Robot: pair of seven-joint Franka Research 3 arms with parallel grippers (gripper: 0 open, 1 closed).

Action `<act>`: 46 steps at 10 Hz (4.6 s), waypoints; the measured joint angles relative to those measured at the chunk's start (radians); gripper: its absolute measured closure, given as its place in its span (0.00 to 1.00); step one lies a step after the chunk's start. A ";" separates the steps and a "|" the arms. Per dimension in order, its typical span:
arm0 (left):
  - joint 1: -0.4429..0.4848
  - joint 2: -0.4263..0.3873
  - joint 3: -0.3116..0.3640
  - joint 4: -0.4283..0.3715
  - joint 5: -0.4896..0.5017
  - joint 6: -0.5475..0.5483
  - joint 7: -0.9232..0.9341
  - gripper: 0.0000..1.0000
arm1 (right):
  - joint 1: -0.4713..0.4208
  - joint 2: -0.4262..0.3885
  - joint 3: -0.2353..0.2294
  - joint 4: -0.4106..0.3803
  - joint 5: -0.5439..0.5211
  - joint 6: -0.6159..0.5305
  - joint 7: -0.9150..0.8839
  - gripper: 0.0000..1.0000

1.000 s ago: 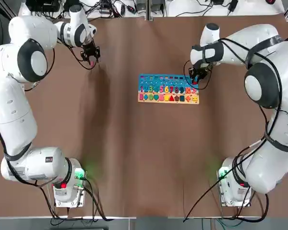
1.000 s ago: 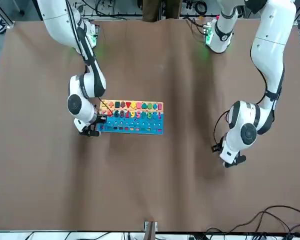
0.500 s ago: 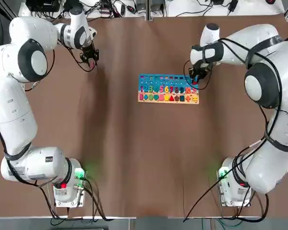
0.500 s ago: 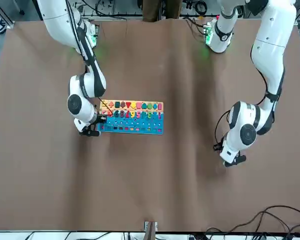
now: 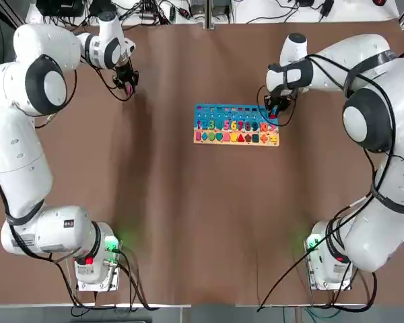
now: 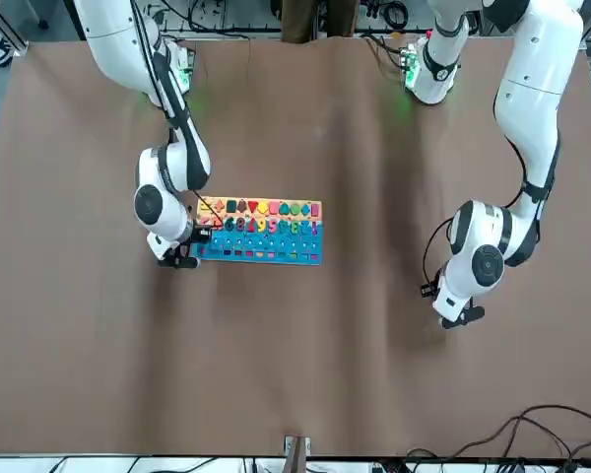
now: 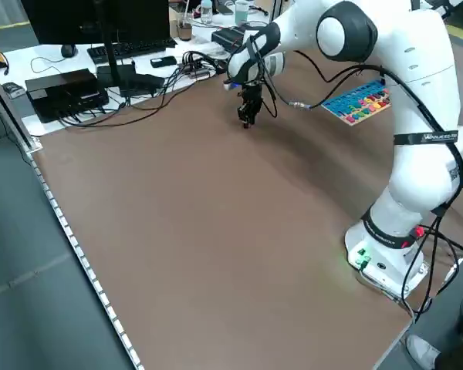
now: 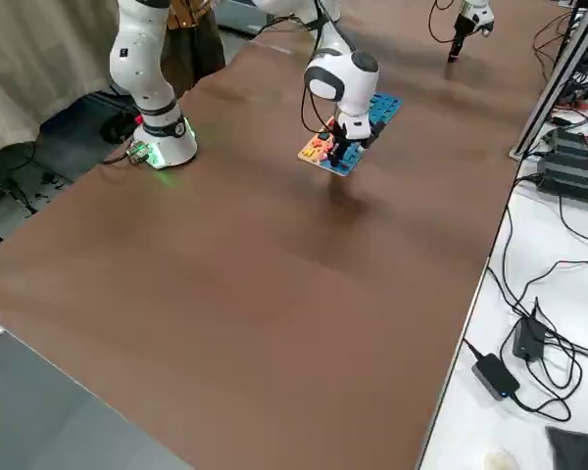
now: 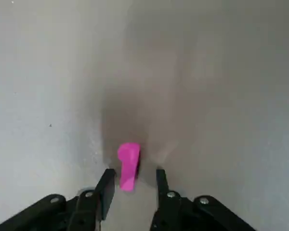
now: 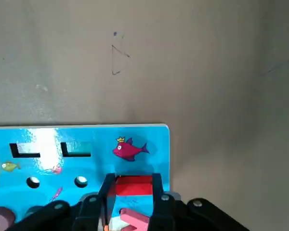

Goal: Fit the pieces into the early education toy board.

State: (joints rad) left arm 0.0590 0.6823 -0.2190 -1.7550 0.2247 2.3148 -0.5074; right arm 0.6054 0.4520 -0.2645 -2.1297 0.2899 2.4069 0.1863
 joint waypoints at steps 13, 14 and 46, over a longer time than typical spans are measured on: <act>0.015 0.000 0.000 0.010 0.000 0.002 0.020 0.86 | 0.000 0.001 0.003 -0.020 0.000 0.001 0.000 0.32; 0.016 0.000 0.000 0.012 0.001 0.002 0.021 0.87 | 0.000 -0.002 0.003 -0.019 0.000 0.001 0.000 0.30; -0.538 0.040 -0.139 0.055 0.001 0.009 -0.321 0.87 | -0.743 -0.378 0.328 0.665 -0.317 -0.784 -0.077 0.01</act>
State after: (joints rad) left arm -0.4793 0.7220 -0.3577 -1.7000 0.2255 2.3233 -0.8283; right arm -0.1371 0.0735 0.0632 -1.4651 -0.0267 1.6227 0.1095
